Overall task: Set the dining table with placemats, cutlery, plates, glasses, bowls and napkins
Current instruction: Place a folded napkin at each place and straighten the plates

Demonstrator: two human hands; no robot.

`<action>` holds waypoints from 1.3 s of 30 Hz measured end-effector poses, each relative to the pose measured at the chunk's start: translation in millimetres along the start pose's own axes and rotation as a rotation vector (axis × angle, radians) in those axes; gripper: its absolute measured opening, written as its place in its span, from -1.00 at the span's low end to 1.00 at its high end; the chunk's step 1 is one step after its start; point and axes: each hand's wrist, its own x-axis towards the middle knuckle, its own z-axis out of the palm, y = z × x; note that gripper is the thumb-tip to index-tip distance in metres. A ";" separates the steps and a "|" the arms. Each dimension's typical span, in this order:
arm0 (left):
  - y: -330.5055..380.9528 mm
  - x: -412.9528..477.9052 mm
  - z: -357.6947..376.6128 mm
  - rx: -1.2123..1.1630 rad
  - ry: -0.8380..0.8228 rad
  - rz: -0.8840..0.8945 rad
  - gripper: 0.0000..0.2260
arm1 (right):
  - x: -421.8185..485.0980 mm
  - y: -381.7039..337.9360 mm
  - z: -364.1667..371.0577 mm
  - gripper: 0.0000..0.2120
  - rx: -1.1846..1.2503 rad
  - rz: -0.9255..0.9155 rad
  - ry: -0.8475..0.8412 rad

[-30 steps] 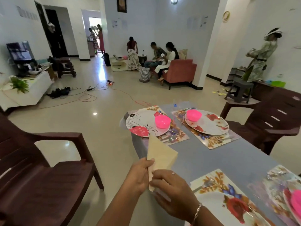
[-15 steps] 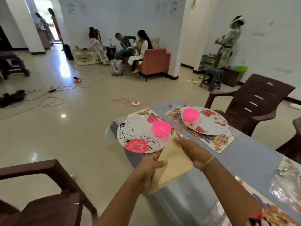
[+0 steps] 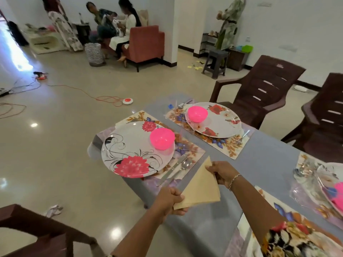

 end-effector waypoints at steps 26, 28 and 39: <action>-18.9 62.1 21.3 0.903 0.388 0.218 -0.60 | 76.5 50.5 5.5 -0.68 -0.642 -0.257 0.449; -21.7 55.0 21.6 0.944 0.397 0.263 -0.58 | 59.2 58.0 -2.3 -0.72 -0.597 -0.294 0.507; -55.2 -18.3 100.4 1.109 0.122 0.763 -0.75 | -102.0 171.2 -57.7 -0.85 -0.709 -0.444 0.885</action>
